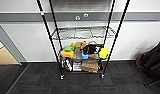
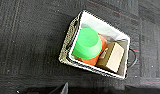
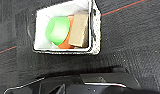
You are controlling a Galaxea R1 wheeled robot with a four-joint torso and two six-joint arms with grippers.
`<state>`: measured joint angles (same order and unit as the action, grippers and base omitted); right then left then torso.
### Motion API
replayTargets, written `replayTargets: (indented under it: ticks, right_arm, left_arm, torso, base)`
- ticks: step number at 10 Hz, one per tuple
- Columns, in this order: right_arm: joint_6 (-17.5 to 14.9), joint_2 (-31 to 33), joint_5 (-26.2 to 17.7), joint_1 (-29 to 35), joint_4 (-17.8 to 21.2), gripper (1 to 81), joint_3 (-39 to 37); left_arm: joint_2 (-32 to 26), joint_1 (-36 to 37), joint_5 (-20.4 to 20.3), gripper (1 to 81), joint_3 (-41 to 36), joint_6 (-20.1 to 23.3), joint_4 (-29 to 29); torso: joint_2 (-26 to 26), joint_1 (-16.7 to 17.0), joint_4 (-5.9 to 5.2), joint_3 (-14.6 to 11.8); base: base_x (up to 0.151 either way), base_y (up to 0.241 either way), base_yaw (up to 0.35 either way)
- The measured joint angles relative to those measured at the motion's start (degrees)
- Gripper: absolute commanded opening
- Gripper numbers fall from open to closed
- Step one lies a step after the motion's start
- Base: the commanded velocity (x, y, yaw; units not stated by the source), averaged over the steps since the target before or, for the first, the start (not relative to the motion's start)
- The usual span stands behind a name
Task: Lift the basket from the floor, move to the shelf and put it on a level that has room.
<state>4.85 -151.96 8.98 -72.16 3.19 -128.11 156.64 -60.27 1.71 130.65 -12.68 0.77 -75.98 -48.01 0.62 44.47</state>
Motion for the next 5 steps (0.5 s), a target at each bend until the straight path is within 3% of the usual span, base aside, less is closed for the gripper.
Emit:
replayTargets:
  ticks: [3, 5]
  right_arm:
    - [0.0, 0.0, -0.1, -0.1, 0.0, 81.1, -0.2]
    - [0.0, 0.0, -1.2, 0.0, 0.0, 81.1, -0.3]
  left_arm:
    - [0.4, 2.9, 8.4, 81.1, -0.2, 0.2, -7.2]
    - [0.6, 4.8, 11.6, 81.1, -0.2, 0.4, -9.1]
  torso:
    - [-5.8, -3.7, 0.0, 0.0]
    - [-9.1, -5.7, 0.0, 0.2]
  base:
    - [0.0, 0.0, 0.0]
    - [0.0, 0.0, 0.0]
